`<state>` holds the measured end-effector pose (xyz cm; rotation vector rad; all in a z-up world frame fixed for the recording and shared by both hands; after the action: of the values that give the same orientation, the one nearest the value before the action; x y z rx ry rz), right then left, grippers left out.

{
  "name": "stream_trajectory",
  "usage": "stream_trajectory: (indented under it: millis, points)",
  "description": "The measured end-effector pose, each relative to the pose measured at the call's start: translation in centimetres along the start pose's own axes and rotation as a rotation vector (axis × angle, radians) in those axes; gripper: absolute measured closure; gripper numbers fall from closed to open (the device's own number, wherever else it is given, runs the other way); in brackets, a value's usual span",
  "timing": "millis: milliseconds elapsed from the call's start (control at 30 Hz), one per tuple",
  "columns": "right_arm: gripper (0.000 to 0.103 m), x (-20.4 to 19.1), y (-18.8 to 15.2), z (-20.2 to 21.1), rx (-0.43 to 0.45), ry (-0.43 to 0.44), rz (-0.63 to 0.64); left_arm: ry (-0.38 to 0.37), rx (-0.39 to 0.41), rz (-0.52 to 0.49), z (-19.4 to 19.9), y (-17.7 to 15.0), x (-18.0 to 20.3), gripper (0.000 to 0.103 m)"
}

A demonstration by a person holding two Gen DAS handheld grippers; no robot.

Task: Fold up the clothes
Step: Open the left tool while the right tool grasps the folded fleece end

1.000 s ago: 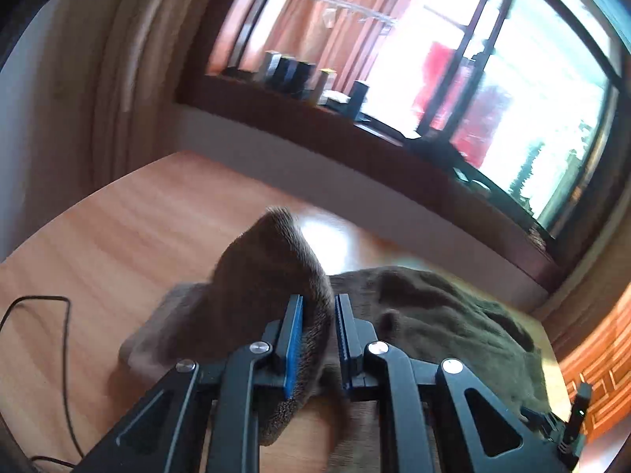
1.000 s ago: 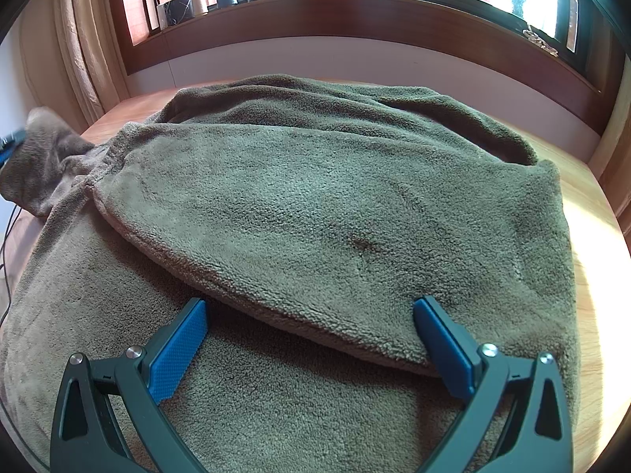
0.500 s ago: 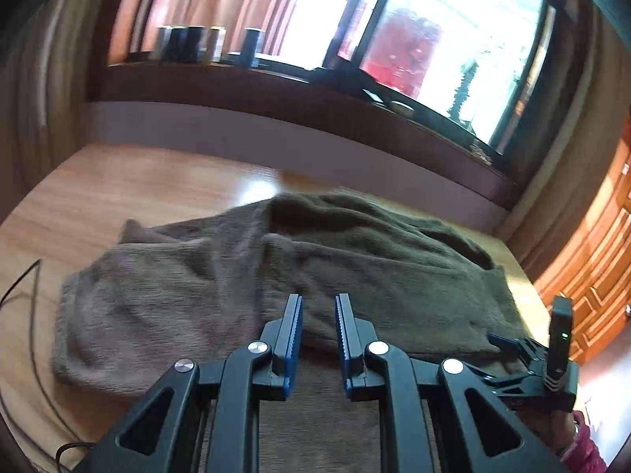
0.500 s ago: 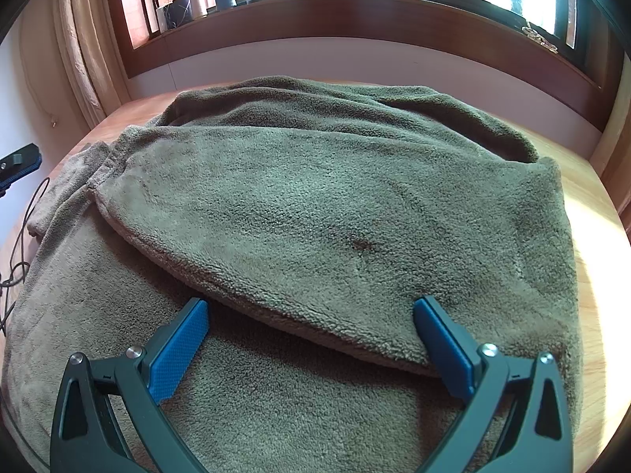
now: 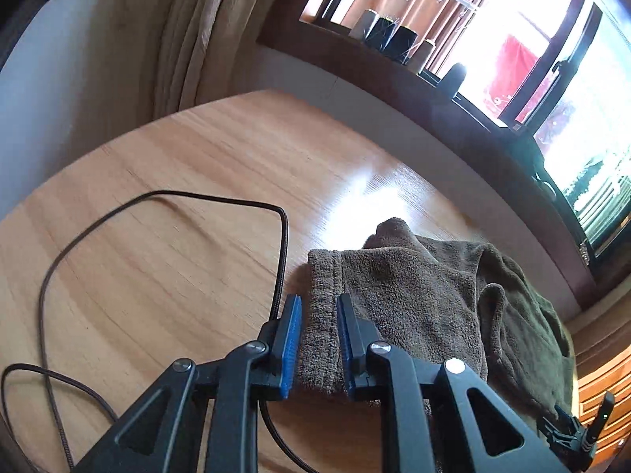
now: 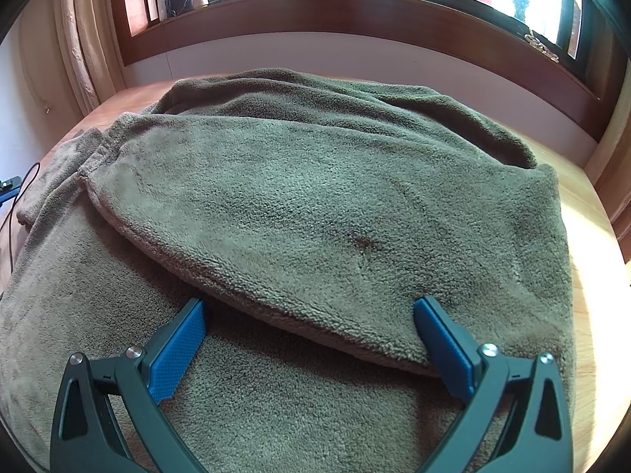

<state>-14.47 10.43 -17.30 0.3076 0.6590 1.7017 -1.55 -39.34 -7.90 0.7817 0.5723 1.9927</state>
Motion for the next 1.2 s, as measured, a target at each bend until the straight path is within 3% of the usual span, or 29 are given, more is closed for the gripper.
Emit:
stream_trajectory:
  millis: [67, 100, 133, 467, 567, 700, 867, 1067, 1200]
  points:
    - [0.0, -0.1, 0.0, 0.0, -0.002, -0.011, 0.007, -0.042, 0.019, 0.019, 0.0, 0.0, 0.0, 0.062]
    - [0.0, -0.2, 0.0, 0.0, -0.003, -0.018, 0.011, -0.067, 0.038, 0.03, 0.2, 0.2, 0.1, 0.044]
    - [0.0, -1.3, 0.0, 0.4, 0.002, -0.001, 0.035, -0.092, 0.057, 0.041, 0.4, 0.3, 0.1, 0.036]
    - [0.0, -18.8, -0.4, 6.8, 0.091, 0.321, 0.409, -0.172, 0.094, 0.073, 0.5, 0.7, -0.3, 0.036]
    - [0.002, -25.4, -1.9, 7.0, 0.104, 0.368, 0.589, -0.183, 0.101, 0.095, 0.4, 0.6, -1.4, 0.036]
    - [0.008, -32.3, -3.8, 5.5, 0.073, 0.383, 0.776, -0.191, 0.132, 0.163, 0.9, 0.2, -3.5, 0.036]
    - [0.021, -37.8, -4.7, 2.3, 0.022, 0.371, 0.926, -0.177, 0.168, 0.249, 1.5, -0.4, -5.8, 0.036]
    - [0.024, -41.1, -4.9, -1.8, -0.072, 0.364, 0.981, -0.196, 0.183, 0.307, 1.8, -0.7, -6.8, 0.036]
    - [0.025, -41.8, -4.5, -3.1, -0.116, 0.367, 0.967, -0.213, 0.183, 0.289, 1.9, -0.7, -6.4, 0.036]
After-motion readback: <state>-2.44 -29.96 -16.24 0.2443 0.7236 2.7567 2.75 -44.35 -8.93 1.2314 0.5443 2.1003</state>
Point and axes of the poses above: each gripper's, at about its wrist camera, not at the fingertips, and z roughly against the way its jaws point, x to its right, y to its top, the point moved 5 cm from there along -z, roughly the way its jaws point, and after that the axes turned 14 degrees about -z, right-handed, at the moved point
